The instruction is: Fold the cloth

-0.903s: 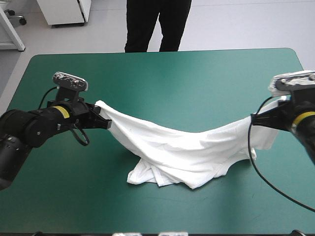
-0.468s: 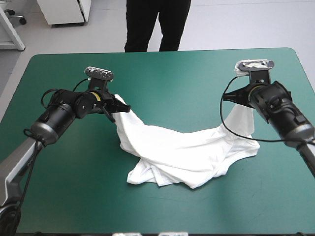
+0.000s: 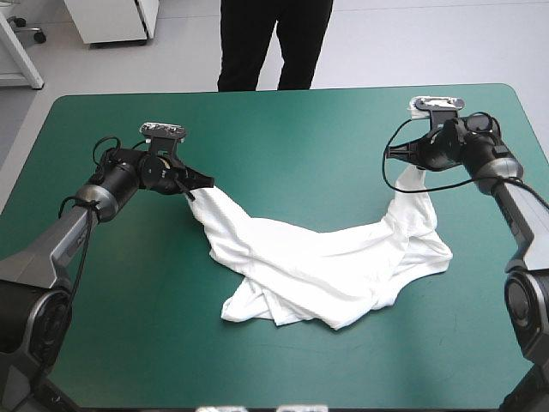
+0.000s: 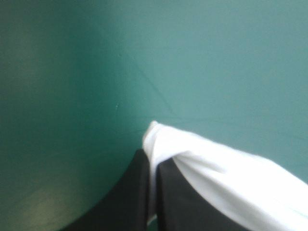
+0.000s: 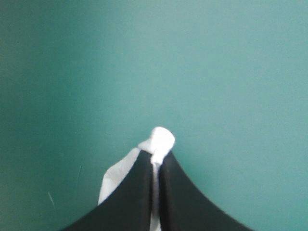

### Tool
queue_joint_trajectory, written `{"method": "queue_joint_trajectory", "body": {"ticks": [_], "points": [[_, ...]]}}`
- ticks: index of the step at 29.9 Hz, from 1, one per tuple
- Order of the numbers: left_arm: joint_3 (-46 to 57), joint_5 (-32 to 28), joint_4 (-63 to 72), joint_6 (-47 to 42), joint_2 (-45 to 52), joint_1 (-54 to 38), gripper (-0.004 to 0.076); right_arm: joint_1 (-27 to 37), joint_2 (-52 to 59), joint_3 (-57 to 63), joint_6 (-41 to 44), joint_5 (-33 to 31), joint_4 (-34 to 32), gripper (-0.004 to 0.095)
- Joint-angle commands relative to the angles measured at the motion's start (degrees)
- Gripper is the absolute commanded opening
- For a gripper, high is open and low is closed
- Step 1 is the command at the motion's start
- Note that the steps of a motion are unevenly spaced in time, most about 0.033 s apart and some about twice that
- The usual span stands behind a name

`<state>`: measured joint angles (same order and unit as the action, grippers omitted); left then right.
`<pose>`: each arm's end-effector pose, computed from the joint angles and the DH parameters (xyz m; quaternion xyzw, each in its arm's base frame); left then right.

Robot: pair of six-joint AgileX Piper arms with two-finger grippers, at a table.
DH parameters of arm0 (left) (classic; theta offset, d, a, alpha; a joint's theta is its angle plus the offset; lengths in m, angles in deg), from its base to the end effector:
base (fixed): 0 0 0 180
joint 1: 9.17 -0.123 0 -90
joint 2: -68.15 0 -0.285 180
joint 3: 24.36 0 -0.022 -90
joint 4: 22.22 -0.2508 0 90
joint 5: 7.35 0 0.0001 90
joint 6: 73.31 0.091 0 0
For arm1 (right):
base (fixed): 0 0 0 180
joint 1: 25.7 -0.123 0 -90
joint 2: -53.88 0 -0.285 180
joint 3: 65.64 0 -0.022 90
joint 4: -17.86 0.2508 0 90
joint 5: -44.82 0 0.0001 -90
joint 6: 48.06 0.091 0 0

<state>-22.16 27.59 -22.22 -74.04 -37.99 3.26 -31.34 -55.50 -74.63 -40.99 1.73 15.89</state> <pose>0.3697 -0.0815 0.2657 0.0967 0.9442 -0.0361 0.3129 0.3976 0.0371 0.2951 0.0036 0.9495 0.0197 0.3130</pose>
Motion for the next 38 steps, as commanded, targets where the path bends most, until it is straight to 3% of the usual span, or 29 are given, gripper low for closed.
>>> {"method": "queue_joint_trajectory", "body": {"ticks": [1, 5, 7, 9, 13, 15, 16, 22, 28, 33, 38], "points": [[-2.1, -4.3, 0.0, 0.1, 1.0, -0.3, -0.0009, 1.3, 0.1, -3.5, -3.1, 2.6, 2.0, -0.0017], [-2.1, -5.7, 0.0, 0.0, 0.0, -0.3, -0.0005, 1.6, -0.9, -4.1, -3.7, 1.8, 2.3, -0.0008], [-2.1, -5.6, 0.3, 0.0, 0.0, -0.3, 0.0048, 1.6, -0.9, -4.3, -4.1, 0.8, 2.5, 0.0068], [-2.3, -3.7, 0.6, 1.3, 0.0, -0.3, 0.0165, 1.6, -0.9, -4.4, -4.1, 0.6, 2.9, 0.0245], [-5.0, 1.8, 0.4, 3.5, 0.4, -0.3, 0.0514, 1.6, -0.4, -6.8, -4.1, -1.5, 3.8, 0.0633], [-7.1, 2.4, 0.0, 3.6, 1.5, -0.5, 0.0634, 1.6, 0.1, -8.6, -4.1, -3.3, 3.7, 0.0685], [-8.0, 2.6, 0.0, 3.6, 2.4, -0.5, 0.0657, 1.6, 0.8, -9.5, -4.1, -4.1, 3.6, 0.0678], [-12.3, 6.5, 0.4, 5.7, 8.6, -0.5, 0.0637, 1.6, 5.8, -11.3, -4.1, -10.8, 2.0, 0.0553], [-12.1, 12.5, 0.0, 8.0, 16.1, -0.5, 0.0632, 1.6, 11.9, -11.3, -2.9, -16.9, 0.9, 0.0549], [-9.9, 14.0, 0.6, 8.0, 22.7, 0.2, 0.0629, 1.6, 16.6, -11.2, -2.8, -19.1, -0.4, 0.0549], [-7.6, 19.8, -1.7, 8.0, 25.3, 5.9, 0.0551, 1.6, 18.2, -11.2, -1.9, -20.0, -1.7, 0.0521]]}}
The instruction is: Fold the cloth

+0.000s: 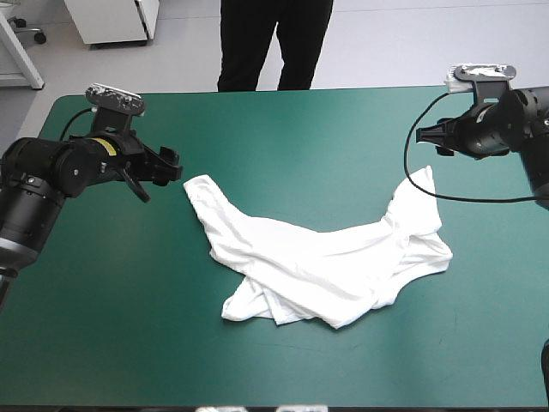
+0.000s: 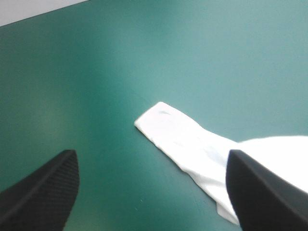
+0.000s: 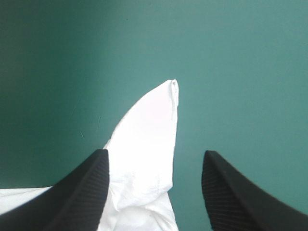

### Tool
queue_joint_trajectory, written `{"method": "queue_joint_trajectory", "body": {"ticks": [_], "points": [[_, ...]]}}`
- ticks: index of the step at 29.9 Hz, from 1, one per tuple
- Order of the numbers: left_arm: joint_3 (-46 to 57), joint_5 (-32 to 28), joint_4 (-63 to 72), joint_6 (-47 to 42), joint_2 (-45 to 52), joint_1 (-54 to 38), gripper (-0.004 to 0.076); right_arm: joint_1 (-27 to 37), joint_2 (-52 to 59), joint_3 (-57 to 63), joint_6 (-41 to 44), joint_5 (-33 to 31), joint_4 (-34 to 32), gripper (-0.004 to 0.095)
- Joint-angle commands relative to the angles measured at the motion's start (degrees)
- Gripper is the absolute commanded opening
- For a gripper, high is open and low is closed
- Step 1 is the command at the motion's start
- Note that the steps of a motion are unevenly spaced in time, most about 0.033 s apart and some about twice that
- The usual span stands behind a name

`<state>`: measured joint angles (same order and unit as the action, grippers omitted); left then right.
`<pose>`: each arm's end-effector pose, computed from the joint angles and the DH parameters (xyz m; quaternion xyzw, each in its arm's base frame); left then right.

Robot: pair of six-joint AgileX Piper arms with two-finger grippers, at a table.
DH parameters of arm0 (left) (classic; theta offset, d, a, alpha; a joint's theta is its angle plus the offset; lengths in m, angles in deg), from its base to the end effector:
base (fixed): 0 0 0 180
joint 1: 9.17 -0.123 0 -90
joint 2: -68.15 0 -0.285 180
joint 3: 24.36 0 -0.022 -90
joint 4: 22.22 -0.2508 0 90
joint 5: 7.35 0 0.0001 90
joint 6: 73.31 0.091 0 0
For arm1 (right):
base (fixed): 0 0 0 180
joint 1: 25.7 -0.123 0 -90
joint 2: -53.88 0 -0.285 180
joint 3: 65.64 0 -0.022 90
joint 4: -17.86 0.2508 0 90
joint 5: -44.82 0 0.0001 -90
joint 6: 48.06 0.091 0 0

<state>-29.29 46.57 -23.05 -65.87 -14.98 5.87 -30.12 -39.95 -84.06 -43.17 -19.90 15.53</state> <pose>0.2652 -0.0702 0.4177 0.1796 0.8961 -0.0198 0.4053 0.3138 0.0209 0.4220 0.0020 0.9399 0.0075 0.3414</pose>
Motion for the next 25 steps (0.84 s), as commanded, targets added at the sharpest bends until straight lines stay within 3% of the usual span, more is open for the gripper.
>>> {"method": "queue_joint_trajectory", "body": {"ticks": [1, 4, 11, 16, 25], "points": [[-0.4, 2.5, -2.2, -0.3, 2.3, 5.3, 0.0538, 0.4, 2.9, -1.7, 0.3, 1.4, -1.3, 0.0520], [-0.4, 8.8, -5.2, -0.8, 2.3, 10.9, 0.0512, 0.4, 2.9, -1.7, 0.3, 0.6, -1.6, 0.0516], [1.3, 15.4, -5.4, -8.0, 1.3, 17.5, 0.0510, 0.4, 2.9, -1.7, 0.4, 0.4, -2.3, 0.0516], [8.3, 13.2, 2.3, -9.2, 1.2, 19.6, 0.0508, 0.4, 2.9, -1.7, 0.4, 0.4, -2.3, 0.0513], [18.0, 6.9, 2.2, -15.7, -1.2, 26.8, 0.0480, 0.4, 2.6, -1.7, 0.4, 0.5, -2.7, 0.0513]]}}
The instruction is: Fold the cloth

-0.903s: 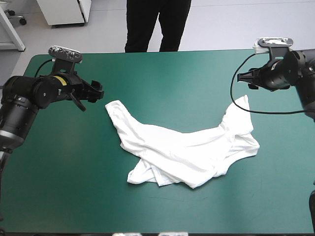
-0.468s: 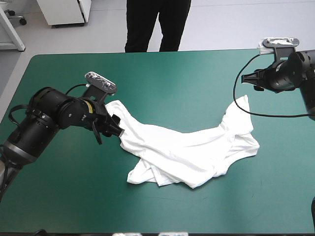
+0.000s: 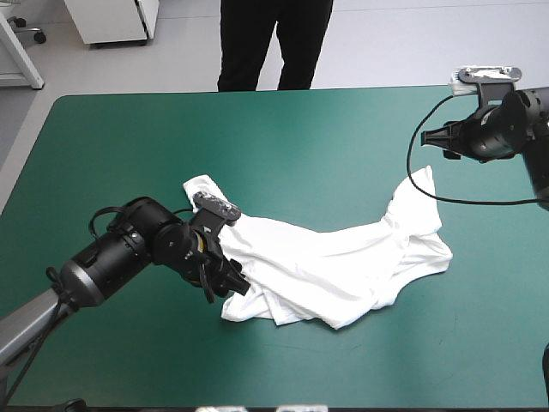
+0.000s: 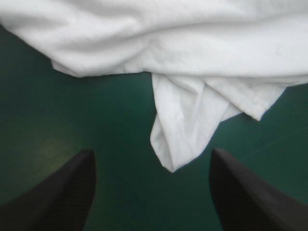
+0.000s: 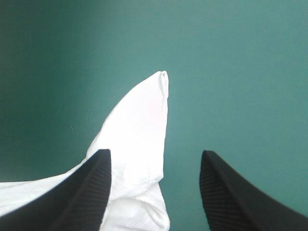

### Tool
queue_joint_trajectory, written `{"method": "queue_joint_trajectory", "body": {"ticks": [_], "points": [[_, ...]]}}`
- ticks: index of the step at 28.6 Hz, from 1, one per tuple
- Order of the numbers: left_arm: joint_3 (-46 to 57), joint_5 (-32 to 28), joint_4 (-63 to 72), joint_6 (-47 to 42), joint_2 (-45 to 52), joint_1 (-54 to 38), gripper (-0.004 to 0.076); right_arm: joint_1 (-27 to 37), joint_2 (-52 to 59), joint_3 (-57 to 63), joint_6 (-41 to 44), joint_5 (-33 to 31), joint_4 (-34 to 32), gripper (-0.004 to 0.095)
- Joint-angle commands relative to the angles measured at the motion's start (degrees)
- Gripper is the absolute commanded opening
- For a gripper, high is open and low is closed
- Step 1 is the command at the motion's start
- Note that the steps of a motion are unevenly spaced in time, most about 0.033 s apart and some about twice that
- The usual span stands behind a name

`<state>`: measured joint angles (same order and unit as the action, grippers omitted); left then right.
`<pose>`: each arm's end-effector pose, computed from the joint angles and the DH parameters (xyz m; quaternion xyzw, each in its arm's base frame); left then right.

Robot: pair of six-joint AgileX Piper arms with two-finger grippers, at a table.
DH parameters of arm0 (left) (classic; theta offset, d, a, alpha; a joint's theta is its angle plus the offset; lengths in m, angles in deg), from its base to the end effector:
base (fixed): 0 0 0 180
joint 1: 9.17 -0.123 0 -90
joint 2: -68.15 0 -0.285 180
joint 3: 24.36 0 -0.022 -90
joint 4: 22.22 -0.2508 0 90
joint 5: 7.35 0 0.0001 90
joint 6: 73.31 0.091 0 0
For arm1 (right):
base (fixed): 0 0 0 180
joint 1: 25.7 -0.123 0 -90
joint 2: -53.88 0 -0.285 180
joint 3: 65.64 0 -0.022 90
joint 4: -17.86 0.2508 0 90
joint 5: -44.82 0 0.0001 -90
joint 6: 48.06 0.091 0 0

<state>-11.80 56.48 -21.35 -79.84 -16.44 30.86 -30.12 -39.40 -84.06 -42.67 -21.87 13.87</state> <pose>0.1939 -0.1645 0.3113 0.2821 0.9450 -0.0720 0.1489 0.3086 0.0180 0.4231 0.0055 0.9436 -0.0065 0.3308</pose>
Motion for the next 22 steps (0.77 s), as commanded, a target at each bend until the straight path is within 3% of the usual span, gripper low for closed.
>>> {"method": "queue_joint_trajectory", "body": {"ticks": [1, 17, 20, 21, 22], "points": [[1.3, -3.5, 0.4, -1.9, -0.5, 2.2, 0.0480, 0.4, 2.0, -1.7, -0.1, 2.5, -1.0, 0.0513], [8.4, -11.0, 3.2, -0.5, -13.2, 3.3, 0.0453, 0.4, 1.6, -1.7, -0.1, 2.4, -1.6, 0.0511], [8.9, -11.0, 5.3, 1.9, -14.6, 3.3, 0.0314, 0.4, 1.6, -1.6, 1.3, 1.6, -1.6, 0.0510], [8.9, -11.0, 5.8, 2.2, -14.9, 3.3, 0.0238, 0.4, 1.6, -1.3, 1.9, 1.1, -1.6, 0.0511], [8.9, -11.4, 7.2, 3.5, -15.0, 3.3, 0.0092, 0.4, 1.6, 0.3, 3.0, -0.5, -0.5, 0.0511]]}}
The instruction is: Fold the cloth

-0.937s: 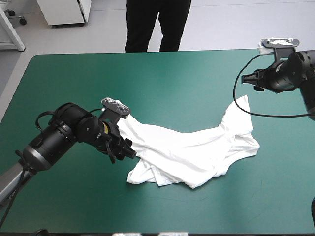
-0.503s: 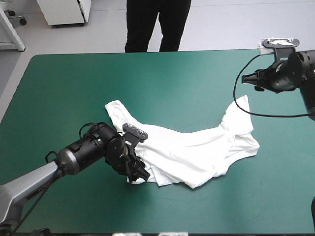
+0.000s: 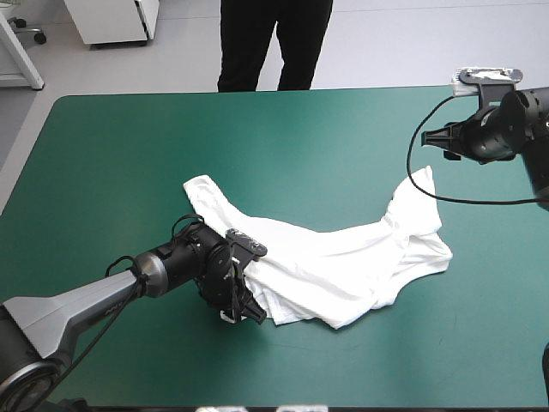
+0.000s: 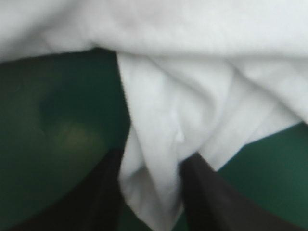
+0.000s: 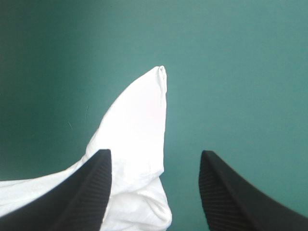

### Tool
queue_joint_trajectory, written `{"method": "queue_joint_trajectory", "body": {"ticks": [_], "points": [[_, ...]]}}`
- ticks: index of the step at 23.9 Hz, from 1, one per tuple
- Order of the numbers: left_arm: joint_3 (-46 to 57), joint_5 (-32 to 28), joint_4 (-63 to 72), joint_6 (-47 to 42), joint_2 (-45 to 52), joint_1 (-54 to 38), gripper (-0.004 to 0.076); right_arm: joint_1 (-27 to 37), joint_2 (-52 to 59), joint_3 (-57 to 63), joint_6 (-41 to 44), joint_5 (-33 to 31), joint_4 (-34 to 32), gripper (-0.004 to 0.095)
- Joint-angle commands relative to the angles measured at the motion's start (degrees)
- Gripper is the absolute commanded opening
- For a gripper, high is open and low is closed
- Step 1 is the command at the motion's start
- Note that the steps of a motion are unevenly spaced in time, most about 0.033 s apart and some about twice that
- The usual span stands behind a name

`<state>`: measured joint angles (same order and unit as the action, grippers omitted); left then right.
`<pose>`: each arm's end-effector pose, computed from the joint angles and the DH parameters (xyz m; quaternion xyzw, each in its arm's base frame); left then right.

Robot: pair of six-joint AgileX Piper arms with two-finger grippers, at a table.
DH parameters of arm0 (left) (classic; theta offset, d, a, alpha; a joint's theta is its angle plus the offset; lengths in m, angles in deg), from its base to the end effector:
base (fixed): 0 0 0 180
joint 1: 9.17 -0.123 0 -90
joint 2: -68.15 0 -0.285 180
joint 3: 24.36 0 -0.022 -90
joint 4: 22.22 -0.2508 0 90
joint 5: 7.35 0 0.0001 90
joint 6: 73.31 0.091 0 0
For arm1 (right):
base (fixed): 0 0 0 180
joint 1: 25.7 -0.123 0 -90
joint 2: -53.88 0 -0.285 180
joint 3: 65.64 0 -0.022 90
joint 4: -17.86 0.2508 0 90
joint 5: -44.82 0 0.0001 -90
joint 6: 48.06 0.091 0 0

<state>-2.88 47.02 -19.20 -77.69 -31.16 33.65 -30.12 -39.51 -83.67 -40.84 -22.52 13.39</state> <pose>0.2031 -0.1935 0.2042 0.3152 0.9478 -0.0371 0.0299 0.3085 0.0173 0.4200 0.0204 0.9466 -0.0063 0.3218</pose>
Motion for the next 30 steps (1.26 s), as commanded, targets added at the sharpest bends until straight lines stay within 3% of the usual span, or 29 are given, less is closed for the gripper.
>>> {"method": "queue_joint_trajectory", "body": {"ticks": [1, 3, 7, 13, 20, 30], "points": [[0.0, -2.2, 5.4, 1.6, -0.3, 0.5, 0.0015, 0.4, 1.7, 1.2, 1.1, -0.9, 0.4, 0.0511], [0.0, -2.2, 5.4, 1.6, -0.3, 0.5, -0.0009, 0.4, 1.7, 6.2, 2.2, -3.1, 0.0, 0.0513], [0.0, -2.3, 5.4, 1.6, -0.3, 0.5, -0.0009, 4.0, 1.7, 16.8, 1.1, -1.5, 3.6, 0.0514], [0.0, -3.3, 5.4, 1.6, -0.3, 0.5, -0.0009, 6.5, 1.4, 27.4, -2.1, 6.6, 7.0, 0.0515], [0.0, -3.3, 5.4, 1.6, -0.3, 0.5, -0.0009, 6.5, -3.7, 29.2, -2.4, 10.7, 7.0, 0.0515], [0.0, -3.3, 5.4, 1.6, -0.3, 0.5, -0.0009, 5.9, -10.1, 29.4, -2.4, 10.9, 8.2, 0.0513]]}}
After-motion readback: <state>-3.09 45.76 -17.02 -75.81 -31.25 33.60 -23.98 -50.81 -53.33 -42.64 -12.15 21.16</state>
